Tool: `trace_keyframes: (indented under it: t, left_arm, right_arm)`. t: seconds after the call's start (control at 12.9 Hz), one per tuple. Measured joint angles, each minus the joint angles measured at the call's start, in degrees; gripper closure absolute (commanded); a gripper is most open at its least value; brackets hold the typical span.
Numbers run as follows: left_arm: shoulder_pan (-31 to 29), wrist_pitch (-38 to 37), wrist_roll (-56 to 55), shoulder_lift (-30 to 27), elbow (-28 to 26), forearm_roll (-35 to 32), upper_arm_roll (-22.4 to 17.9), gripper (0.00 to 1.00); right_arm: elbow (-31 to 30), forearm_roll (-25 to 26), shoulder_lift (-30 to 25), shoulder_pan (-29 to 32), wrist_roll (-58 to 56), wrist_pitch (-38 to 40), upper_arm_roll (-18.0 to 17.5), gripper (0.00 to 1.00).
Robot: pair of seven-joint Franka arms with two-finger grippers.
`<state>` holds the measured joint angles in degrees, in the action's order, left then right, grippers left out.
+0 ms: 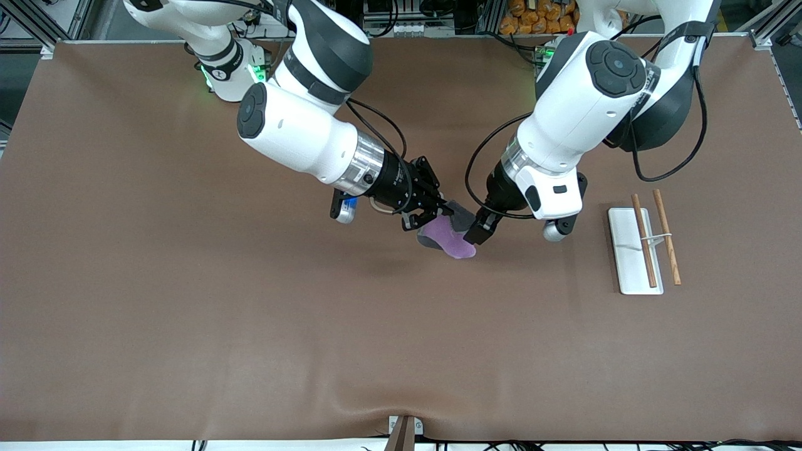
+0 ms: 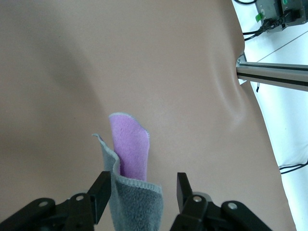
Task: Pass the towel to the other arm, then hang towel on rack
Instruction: 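Carry the towel to the rack while the right gripper opens, withdraws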
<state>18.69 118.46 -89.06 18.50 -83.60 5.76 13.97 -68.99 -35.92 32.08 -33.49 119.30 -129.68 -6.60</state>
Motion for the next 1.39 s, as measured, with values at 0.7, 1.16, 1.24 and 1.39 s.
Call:
trace_keyframes:
  t: [0.7,1.16,1.24,1.39]
  left_arm:
    - [0.00,0.00,0.37,0.00,0.54,-0.02,-0.03,1.00]
    - [-1.65,-3.20,14.47,-0.75,1.18,-0.09,-1.19,1.00]
    - [-2.46,-4.73,17.14,-0.84,1.18,-0.10,-1.26,1.00]
    - [-4.45,-8.56,23.01,-0.89,1.18,-0.18,-1.39,1.00]
  right_arm:
    - [0.00,0.00,0.00,0.00,0.49,0.00,0.06,0.04]
    - [0.24,-0.02,-0.22,0.29,0.60,1.51,1.02,0.00]
    - [0.31,-0.02,-0.30,0.63,0.59,2.87,1.11,0.00]
    - [0.58,-0.01,-0.57,2.03,0.47,7.18,1.25,0.00]
